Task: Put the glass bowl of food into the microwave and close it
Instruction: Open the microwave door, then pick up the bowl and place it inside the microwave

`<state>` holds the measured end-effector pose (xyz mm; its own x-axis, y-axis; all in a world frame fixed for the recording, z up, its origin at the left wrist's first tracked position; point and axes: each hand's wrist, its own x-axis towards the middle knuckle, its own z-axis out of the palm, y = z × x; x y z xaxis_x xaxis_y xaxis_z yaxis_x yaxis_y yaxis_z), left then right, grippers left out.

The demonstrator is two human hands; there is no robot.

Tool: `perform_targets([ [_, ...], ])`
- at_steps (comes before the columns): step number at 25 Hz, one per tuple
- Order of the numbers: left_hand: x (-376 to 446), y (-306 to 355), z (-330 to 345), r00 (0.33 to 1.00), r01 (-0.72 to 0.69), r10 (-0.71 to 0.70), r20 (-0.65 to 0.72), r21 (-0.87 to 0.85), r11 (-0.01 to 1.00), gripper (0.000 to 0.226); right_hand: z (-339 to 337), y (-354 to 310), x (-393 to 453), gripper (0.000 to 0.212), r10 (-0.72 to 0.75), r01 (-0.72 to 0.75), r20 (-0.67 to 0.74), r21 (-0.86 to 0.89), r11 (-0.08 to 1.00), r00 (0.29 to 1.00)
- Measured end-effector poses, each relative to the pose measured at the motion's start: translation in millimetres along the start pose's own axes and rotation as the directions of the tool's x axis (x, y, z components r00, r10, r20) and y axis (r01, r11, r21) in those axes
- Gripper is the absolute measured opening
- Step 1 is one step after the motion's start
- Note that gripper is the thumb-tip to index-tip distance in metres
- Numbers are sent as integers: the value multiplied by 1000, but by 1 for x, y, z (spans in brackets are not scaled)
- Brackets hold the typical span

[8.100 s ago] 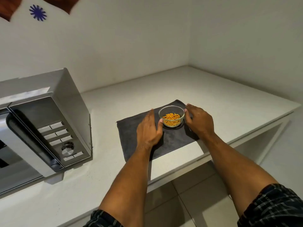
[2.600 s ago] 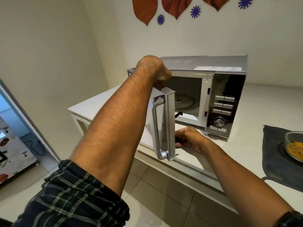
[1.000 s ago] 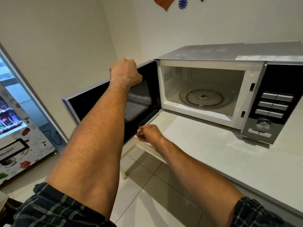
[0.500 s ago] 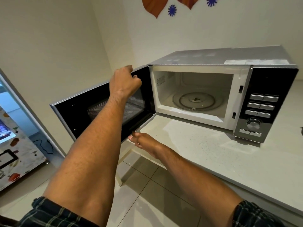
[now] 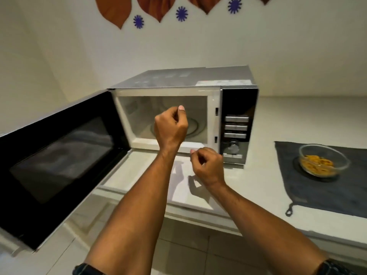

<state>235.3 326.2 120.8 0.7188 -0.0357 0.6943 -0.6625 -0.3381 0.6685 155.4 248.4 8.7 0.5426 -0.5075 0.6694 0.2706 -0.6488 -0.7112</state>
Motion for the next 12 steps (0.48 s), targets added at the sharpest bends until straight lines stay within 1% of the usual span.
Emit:
perform_targets([
  [2, -26, 17, 31, 998, -37, 42, 36, -132, 991, 42, -44, 20, 6, 36, -131, 118, -120, -110, 987, 984],
  [4, -53, 35, 62, 991, -72, 97, 89, -250, 966, 43, -90, 36, 13, 36, -250, 201, -207, -231, 952, 946],
  [5, -66, 44, 75, 986, -79, 118, 121, -289, 954, 44, -111, 43, 16, 36, -295, 225, -239, -282, 933, 925],
  [6, -79, 52, 89, 978, -81, 138, 158, -323, 943, 45, -132, 49, 18, 36, -317, 219, -280, -330, 918, 906],
  [7, -91, 60, 103, 967, -74, 153, 202, -354, 932, 45, -152, 57, 21, 37, -310, 177, -331, -375, 910, 891],
  [9, -115, 78, 131, 936, -21, 154, 316, -386, 922, 44, -194, 72, 24, 33, -241, 27, -453, -429, 903, 858],
  [12, -143, 102, 166, 857, 38, 164, 489, -376, 926, 43, -252, 97, 24, 24, -73, -244, -629, -401, 883, 774],
])
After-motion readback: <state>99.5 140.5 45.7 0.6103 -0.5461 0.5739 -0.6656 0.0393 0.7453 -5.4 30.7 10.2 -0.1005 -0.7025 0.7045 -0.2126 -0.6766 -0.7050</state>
